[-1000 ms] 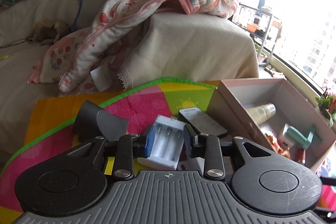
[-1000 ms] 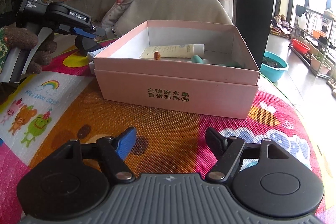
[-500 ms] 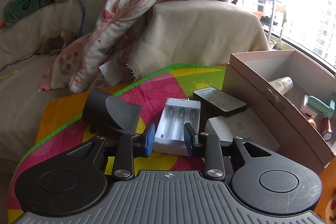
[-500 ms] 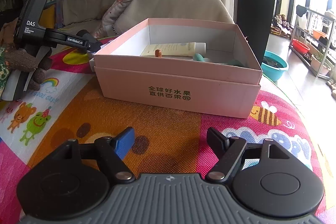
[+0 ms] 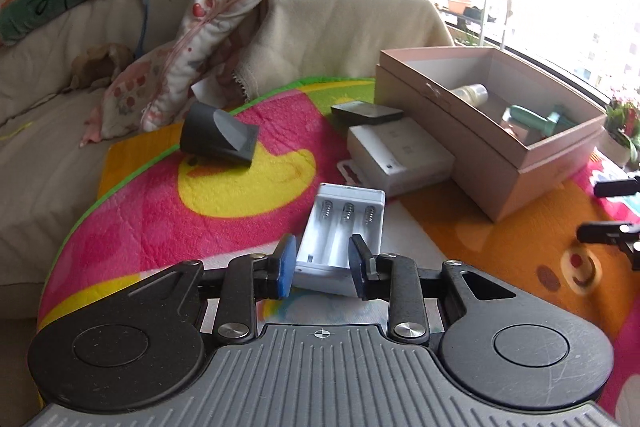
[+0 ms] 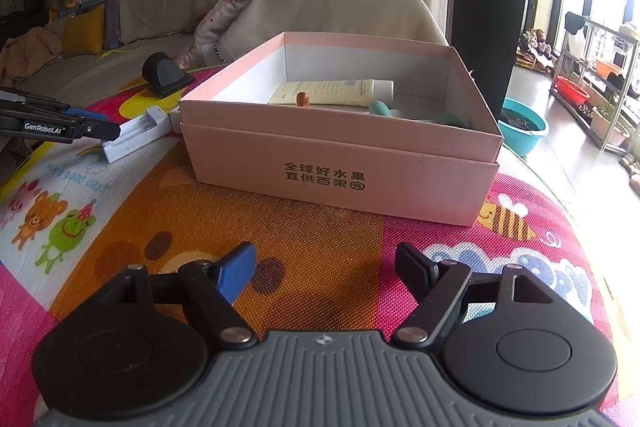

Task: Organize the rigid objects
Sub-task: 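Grasp the white battery charger tray with the left gripper, then lift the battery charger with the left gripper while the right gripper grasps the black remote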

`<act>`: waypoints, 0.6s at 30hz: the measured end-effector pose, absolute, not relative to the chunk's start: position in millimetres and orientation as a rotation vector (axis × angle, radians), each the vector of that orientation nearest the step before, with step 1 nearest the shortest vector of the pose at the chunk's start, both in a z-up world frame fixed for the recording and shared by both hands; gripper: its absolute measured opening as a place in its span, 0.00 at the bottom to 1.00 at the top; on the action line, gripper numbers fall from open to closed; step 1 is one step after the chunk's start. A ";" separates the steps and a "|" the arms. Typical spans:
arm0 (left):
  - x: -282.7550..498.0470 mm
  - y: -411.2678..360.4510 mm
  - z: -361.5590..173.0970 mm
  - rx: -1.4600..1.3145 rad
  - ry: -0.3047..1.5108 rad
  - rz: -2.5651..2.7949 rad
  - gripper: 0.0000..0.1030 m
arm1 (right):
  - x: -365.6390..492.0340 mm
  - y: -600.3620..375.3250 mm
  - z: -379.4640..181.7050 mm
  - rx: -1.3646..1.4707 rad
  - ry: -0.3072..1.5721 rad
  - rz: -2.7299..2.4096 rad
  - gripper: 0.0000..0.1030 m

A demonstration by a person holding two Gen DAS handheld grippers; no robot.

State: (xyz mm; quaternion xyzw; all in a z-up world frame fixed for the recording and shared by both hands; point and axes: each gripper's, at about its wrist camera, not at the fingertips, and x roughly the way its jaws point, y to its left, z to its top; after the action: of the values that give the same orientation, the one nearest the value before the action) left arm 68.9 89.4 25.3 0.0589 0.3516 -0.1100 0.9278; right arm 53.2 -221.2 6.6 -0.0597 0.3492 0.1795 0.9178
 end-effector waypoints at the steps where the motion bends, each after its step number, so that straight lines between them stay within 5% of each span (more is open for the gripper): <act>1: 65.3 86.3 25.3 0.139 0.721 -0.237 0.34 | 53.4 -220.6 6.5 -0.126 0.719 0.369 0.76; 3: 58.7 76.3 24.3 0.200 0.720 -0.263 0.40 | 53.5 -219.9 6.4 -0.128 0.719 0.367 0.76; 18: 43.5 29.4 18.0 0.267 0.742 -0.396 0.39 | 53.9 -220.7 6.8 -0.127 0.719 0.360 0.76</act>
State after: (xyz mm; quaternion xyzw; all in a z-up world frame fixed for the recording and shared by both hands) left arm 43.5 29.4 18.1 0.1294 0.3590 -0.1917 0.9042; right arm 53.9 -220.7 6.8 -0.0616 0.3496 0.1749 0.9183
